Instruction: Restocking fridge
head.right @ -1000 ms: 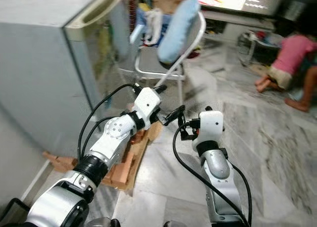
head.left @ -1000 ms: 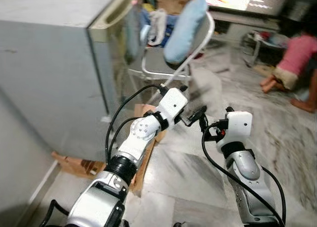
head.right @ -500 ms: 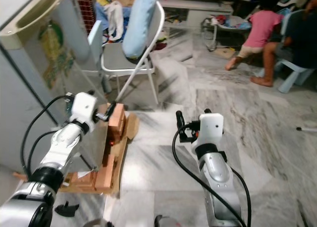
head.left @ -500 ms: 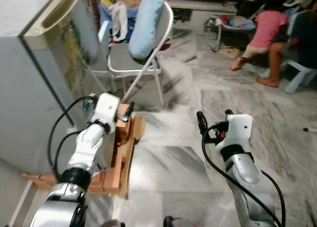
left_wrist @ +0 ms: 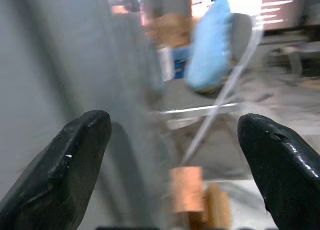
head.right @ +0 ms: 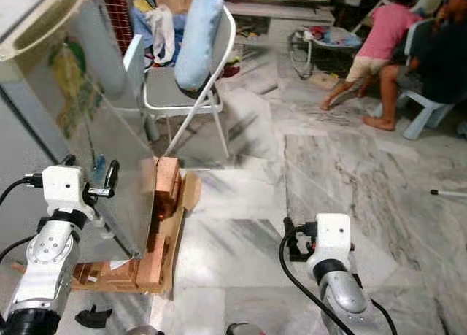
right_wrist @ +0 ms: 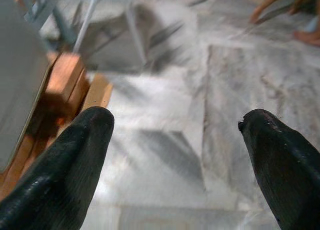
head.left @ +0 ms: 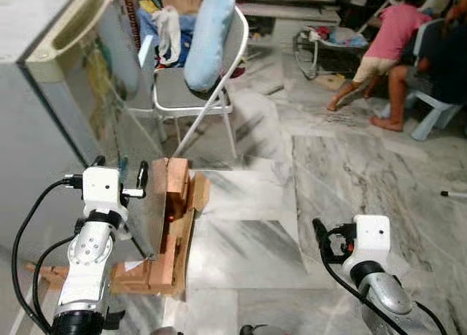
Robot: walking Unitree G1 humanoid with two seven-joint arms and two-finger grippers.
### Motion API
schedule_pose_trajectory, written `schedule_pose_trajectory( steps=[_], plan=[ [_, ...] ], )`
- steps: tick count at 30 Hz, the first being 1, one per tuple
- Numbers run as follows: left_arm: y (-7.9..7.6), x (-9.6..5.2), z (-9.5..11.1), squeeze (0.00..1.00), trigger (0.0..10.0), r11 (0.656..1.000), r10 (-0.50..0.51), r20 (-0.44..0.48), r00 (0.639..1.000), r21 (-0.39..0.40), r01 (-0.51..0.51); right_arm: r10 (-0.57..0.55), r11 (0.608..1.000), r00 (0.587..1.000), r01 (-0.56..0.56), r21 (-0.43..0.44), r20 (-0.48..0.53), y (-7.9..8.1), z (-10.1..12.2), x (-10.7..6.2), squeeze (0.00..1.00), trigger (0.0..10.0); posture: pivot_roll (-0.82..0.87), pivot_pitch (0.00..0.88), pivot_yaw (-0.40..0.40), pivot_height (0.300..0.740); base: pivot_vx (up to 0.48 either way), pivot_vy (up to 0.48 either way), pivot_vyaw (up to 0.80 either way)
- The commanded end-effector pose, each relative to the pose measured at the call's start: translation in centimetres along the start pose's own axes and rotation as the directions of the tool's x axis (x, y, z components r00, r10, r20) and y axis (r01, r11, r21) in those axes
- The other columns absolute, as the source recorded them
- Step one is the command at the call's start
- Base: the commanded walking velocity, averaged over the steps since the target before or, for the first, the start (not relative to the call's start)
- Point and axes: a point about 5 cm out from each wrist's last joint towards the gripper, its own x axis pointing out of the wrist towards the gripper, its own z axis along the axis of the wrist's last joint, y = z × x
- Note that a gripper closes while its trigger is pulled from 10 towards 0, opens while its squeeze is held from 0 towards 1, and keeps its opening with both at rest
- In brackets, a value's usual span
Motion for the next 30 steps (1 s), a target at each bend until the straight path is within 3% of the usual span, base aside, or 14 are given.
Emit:
schedule_pose_trajectory(
  steps=[1,3,7,9,13,21,22,24,25,26,27,28,29,30],
  plan=[
    [1.2,0.4,-0.1,0.00,10.0,0.998,0.069,-0.029,0.997,0.007,-0.069,0.029,0.999,0.997,-0.031,-0.025,-0.069,0.0,-0.9,-0.3,0.00,10.0,0.01,0.010,-0.034,0.740,0.000,0.000,0.00],
    [1.5,1.1,0.4,0.00,10.0,0.996,0.088,-0.032,0.996,0.002,-0.088,0.083,0.995,0.990,-0.090,-0.050,-0.116,0.1,-1.5,-1.4,0.00,10.0,0.01,0.010,-0.035,0.740,0.000,0.000,0.00],
    [1.4,2.2,0.9,0.00,10.0,0.997,0.072,-0.017,0.997,0.000,-0.072,0.076,0.996,0.986,-0.082,-0.034,-0.146,-0.2,-2.1,-2.4,0.00,10.0,-0.01,0.016,-0.033,0.740,0.000,0.000,0.00],
    [0.2,3.8,1.7,0.00,10.0,0.999,-0.004,-0.001,1.000,-0.049,0.004,0.093,0.995,0.980,-0.099,-0.030,-0.176,-0.5,-2.9,-3.0,0.00,10.0,-0.03,0.021,-0.027,0.740,0.000,0.000,0.00],
    [-1.6,5.2,2.4,0.00,10.0,0.994,-0.098,0.008,0.995,-0.052,0.099,0.116,0.992,0.975,-0.121,-0.018,-0.192,-0.8,-3.4,-2.8,0.00,10.0,-0.04,0.022,-0.022,0.740,0.000,0.000,0.00],
    [-3.6,7.5,3.4,0.00,10.0,0.984,-0.169,0.022,0.985,-0.054,0.170,0.123,0.992,0.958,-0.128,-0.006,-0.259,-2.0,-6.4,-3.0,0.00,10.0,-0.06,0.032,-0.025,0.740,0.000,0.000,0.00],
    [-5.6,7.9,4.5,0.00,10.0,0.956,-0.281,0.061,0.958,-0.074,0.285,0.119,0.992,0.954,-0.124,-0.002,-0.274,-2.6,-7.5,-3.0,0.00,10.0,-0.06,0.036,-0.028,0.740,0.000,0.000,0.00],
    [-6.4,8.0,4.9,0.00,10.0,0.938,-0.333,0.079,0.939,-0.077,0.339,0.118,0.992,0.953,-0.123,-0.001,-0.279,-2.9,-7.8,-3.0,0.00,10.0,-0.06,0.036,-0.029,0.740,0.000,0.000,0.00],
    [-9.2,7.7,6.1,0.00,10.0,0.876,-0.466,0.127,0.875,-0.069,0.477,0.115,0.993,0.950,-0.120,0.000,-0.292,-3.4,-8.8,-2.9,0.00,10.0,-0.06,0.038,-0.032,0.740,0.000,0.000,0.00],
    [-9.2,7.7,6.1,0.00,10.0,0.876,-0.466,0.127,0.875,-0.069,0.477,0.115,0.993,0.950,-0.120,0.000,-0.292,-3.4,-8.8,-2.9,0.00,10.0,-0.06,0.038,-0.032,0.740,0.000,0.000,0.00],
    [-12.1,7.2,7.4,0.00,10.0,0.802,-0.576,0.168,0.800,-0.078,0.593,0.111,0.993,0.946,-0.116,0.001,-0.304,-3.7,-9.7,-2.8,0.00,10.0,-0.06,0.038,-0.036,0.740,0.000,0.000,0.00],
    [-13.6,6.7,8.2,0.00,10.0,0.761,-0.625,0.193,0.756,-0.061,0.645,0.109,0.993,0.945,-0.114,0.001,-0.309,-3.9,-10.2,-2.6,0.00,10.0,-0.05,0.039,-0.037,0.740,0.000,0.000,0.00],
    [-13.6,6.7,8.2,0.00,10.0,0.761,-0.625,0.193,0.756,-0.061,0.645,0.109,0.993,0.945,-0.114,0.001,-0.309,-3.9,-10.2,-2.6,0.00,10.0,-0.05,0.039,-0.037,0.740,0.000,0.000,0.00],
    [-16.1,5.9,9.5,0.00,10.0,0.689,-0.694,0.239,0.679,-0.052,0.723,0.106,0.994,0.943,-0.111,0.003,-0.316,-4.1,-11.0,-2.3,0.00,10.0,-0.05,0.037,-0.039,0.740,0.000,0.000,0.00]
  ],
)
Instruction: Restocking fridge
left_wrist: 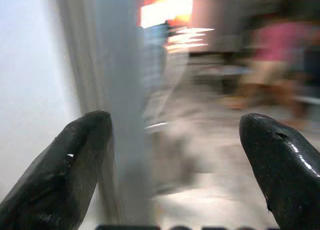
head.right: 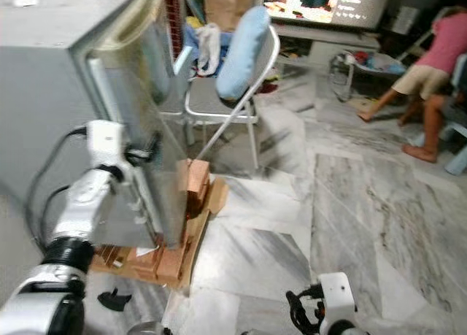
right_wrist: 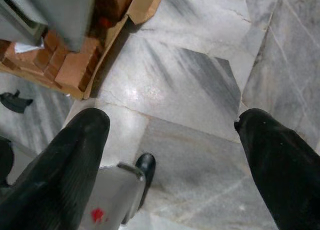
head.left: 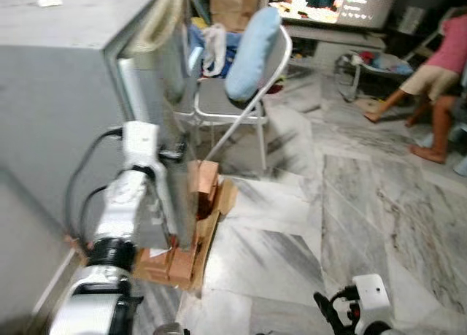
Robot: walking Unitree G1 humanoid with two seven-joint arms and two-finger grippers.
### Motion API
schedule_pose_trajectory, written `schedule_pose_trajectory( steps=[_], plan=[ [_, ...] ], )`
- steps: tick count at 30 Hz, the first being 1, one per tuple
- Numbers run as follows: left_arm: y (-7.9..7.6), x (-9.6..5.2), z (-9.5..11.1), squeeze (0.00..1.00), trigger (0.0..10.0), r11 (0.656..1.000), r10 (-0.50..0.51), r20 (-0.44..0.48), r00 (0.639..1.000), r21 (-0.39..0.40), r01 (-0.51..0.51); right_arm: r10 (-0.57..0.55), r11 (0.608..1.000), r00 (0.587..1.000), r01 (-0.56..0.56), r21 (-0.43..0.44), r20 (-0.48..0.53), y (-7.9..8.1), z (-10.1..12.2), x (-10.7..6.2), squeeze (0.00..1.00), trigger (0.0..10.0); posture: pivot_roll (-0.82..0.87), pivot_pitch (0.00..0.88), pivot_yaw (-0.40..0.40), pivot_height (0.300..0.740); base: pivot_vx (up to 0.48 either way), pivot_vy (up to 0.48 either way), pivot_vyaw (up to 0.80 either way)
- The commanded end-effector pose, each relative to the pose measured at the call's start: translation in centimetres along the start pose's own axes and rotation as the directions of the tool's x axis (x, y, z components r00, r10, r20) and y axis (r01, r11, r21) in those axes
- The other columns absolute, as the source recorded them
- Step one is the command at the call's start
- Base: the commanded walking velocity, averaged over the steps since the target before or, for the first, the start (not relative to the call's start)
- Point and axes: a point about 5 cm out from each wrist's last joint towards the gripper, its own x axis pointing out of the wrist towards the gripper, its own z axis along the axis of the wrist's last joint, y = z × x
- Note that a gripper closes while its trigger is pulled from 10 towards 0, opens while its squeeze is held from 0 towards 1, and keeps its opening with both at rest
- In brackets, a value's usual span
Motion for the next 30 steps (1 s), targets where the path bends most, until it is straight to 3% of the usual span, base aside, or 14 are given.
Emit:
schedule_pose_trajectory(
  steps=[1,3,5,11,12,14,17,18,19,20,22,26,27,30],
  plan=[
    [-5.0,2.6,3.7,0.00,10.0,0.971,-0.237,0.118,0.964,0.050,0.232,-0.014,1.000,1.000,0.014,-0.002,0.004,-0.7,-0.6,0.4,0.00,10.0,-0.05,0.037,-0.039,0.740,0.000,0.000,0.00],
    [-7.5,3.0,4.6,0.00,10.0,0.944,-0.329,0.156,0.931,0.048,0.325,-0.019,1.000,1.000,0.019,0.002,-0.022,-1.0,-1.8,1.4,0.00,10.0,-0.05,0.033,-0.040,0.740,0.000,0.000,0.00],
    [-7.2,3.0,4.4,0.00,10.0,0.949,-0.314,0.152,0.937,0.059,0.309,-0.025,1.000,0.999,0.025,0.007,-0.035,-1.2,-2.4,1.9,0.00,10.0,-0.05,0.032,-0.040,0.740,0.000,0.000,0.00],
    [-1.0,1.2,1.8,0.00,10.0,0.988,-0.089,0.048,0.995,0.134,0.082,-0.063,0.998,0.995,0.064,0.019,-0.074,-1.7,-4.0,2.6,0.00,10.0,-0.04,0.029,-0.036,0.740,0.000,0.000,0.00],
    [1.2,0.0,1.1,0.00,10.0,0.985,-0.011,0.011,1.000,0.172,0.009,-0.073,0.997,0.996,0.074,0.024,-0.050,-1.9,-3.8,2.8,0.00,10.0,-0.04,0.028,-0.033,0.740,0.000,0.000,0.00],
    [3.0,-1.4,0.5,0.00,10.0,0.981,0.058,-0.012,0.998,0.187,-0.055,-0.074,0.997,0.997,0.075,0.023,-0.024,-2.0,-3.5,3.0,0.00,10.0,-0.04,0.025,-0.030,0.740,0.000,0.000,0.00],
    [4.1,-2.5,-0.1,0.00,10.0,0.974,0.118,-0.031,0.992,0.200,-0.110,-0.077,0.997,0.997,0.077,0.012,-0.012,-2.0,-3.4,3.1,0.00,10.0,-0.03,0.021,-0.023,0.740,0.337,-0.337,0.00],
    [4.9,-3.6,-0.8,0.00,10.0,0.968,0.161,-0.049,0.986,0.202,-0.148,-0.074,0.997,0.997,0.074,0.014,-0.008,-1.9,-3.3,3.3,0.00,10.0,-0.03,0.017,-0.021,0.740,0.326,-0.349,0.00],
    [5.8,-5.6,-2.1,0.00,10.0,0.958,0.220,-0.079,0.972,0.205,-0.200,-0.070,0.998,0.997,0.070,0.003,-0.010,-1.7,-3.2,3.5,0.00,10.0,-0.03,0.014,-0.019,0.740,0.330,-0.345,0.00],
    [5.8,-5.6,-2.1,0.00,10.0,0.958,0.220,-0.079,0.972,0.205,-0.200,-0.070,0.998,0.997,0.070,0.003,-0.010,-1.7,-3.2,3.5,0.00,10.0,-0.03,0.014,-0.019,0.740,0.330,-0.345,0.00],
    [5.8,-7.6,-3.4,0.00,10.0,0.955,0.243,-0.111,0.964,0.201,-0.218,-0.053,0.998,0.996,0.055,-0.029,0.070,-1.2,-1.6,4.2,0.00,10.0,-0.02,0.010,-0.020,0.740,0.326,-0.347,0.00],
    [5.3,-8.6,-3.8,0.00,10.0,0.959,0.238,-0.122,0.963,0.185,-0.214,-0.030,0.999,0.979,0.038,-0.036,0.202,-1.0,0.4,4.4,0.00,10.0,-0.02,0.007,-0.019,0.740,0.328,-0.347,0.00],
    [4.8,-9.2,-4.0,0.00,10.0,0.963,0.226,-0.127,0.966,0.176,-0.202,-0.005,0.999,0.951,0.022,-0.050,0.310,-0.7,2.5,4.7,0.00,10.0,-0.02,0.006,-0.018,0.740,0.319,-0.356,0.00],
    [4.0,-9.6,-4.0,0.00,10.0,0.966,0.205,-0.130,0.970,0.184,-0.180,0.037,0.996,0.889,0.005,-0.090,0.457,0.2,5.6,4.7,0.00,10.0,0.00,0.002,-0.019,0.740,0.316,-0.359,0.00]
  ],
)
